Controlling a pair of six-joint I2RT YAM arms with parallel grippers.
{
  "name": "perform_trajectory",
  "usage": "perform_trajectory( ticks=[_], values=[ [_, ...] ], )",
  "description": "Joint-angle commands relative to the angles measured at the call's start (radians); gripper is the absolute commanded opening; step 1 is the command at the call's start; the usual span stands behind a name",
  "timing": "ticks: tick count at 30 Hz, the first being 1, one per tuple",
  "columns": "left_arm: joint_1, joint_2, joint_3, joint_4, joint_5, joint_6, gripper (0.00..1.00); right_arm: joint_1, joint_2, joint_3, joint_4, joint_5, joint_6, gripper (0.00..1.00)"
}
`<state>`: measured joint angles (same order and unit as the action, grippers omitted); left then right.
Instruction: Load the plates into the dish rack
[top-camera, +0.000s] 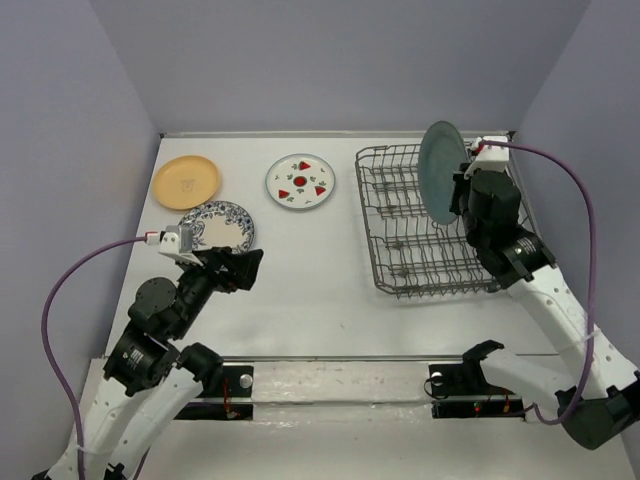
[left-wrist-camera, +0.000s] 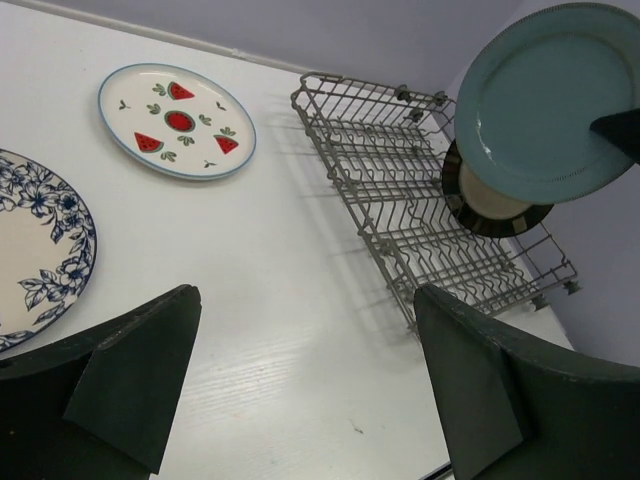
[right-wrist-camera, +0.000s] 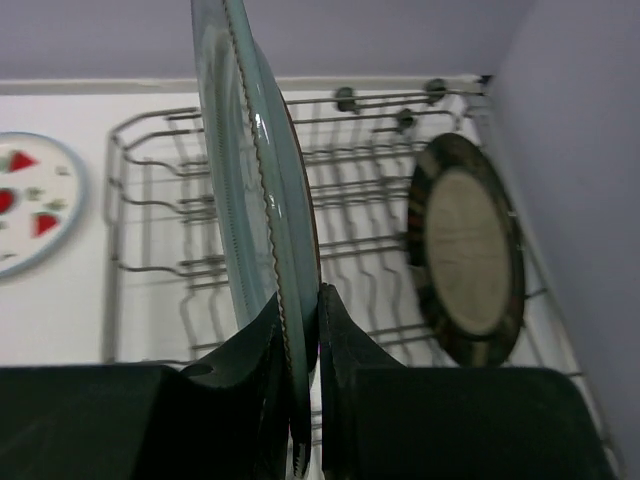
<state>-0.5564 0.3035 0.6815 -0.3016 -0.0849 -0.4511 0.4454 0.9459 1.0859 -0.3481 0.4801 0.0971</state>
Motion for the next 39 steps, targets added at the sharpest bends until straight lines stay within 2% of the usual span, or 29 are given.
perform_trajectory(
  ticks=[1, 6, 13, 20, 27, 39],
  values=[
    [-0.01, -0.033, -0.031, 0.044, 0.056, 0.025, 0.99, -0.025, 0.071, 0.111, 0.133, 0.36, -0.245, 0.07],
    [-0.063, -0.061, -0.036, 0.03, 0.013, 0.005, 0.99, -0.132, 0.134, 0.147, 0.159, 0.273, -0.264, 0.07],
    [-0.192, -0.017, -0.028, -0.004, -0.05, -0.018, 0.99, -0.283, 0.223, 0.164, 0.162, 0.06, -0.266, 0.07],
    [-0.224, -0.064, -0.028, -0.008, -0.087, -0.021, 0.99, -0.367, 0.283, 0.134, 0.173, -0.076, -0.286, 0.07],
    [-0.25, -0.07, -0.03, -0.008, -0.085, -0.021, 0.99, -0.398, 0.298, 0.065, 0.21, -0.112, -0.284, 0.07],
    [-0.267, -0.096, -0.026, -0.014, -0.107, -0.026, 0.99, -0.416, 0.329, 0.017, 0.247, -0.08, -0.277, 0.07]
  ],
)
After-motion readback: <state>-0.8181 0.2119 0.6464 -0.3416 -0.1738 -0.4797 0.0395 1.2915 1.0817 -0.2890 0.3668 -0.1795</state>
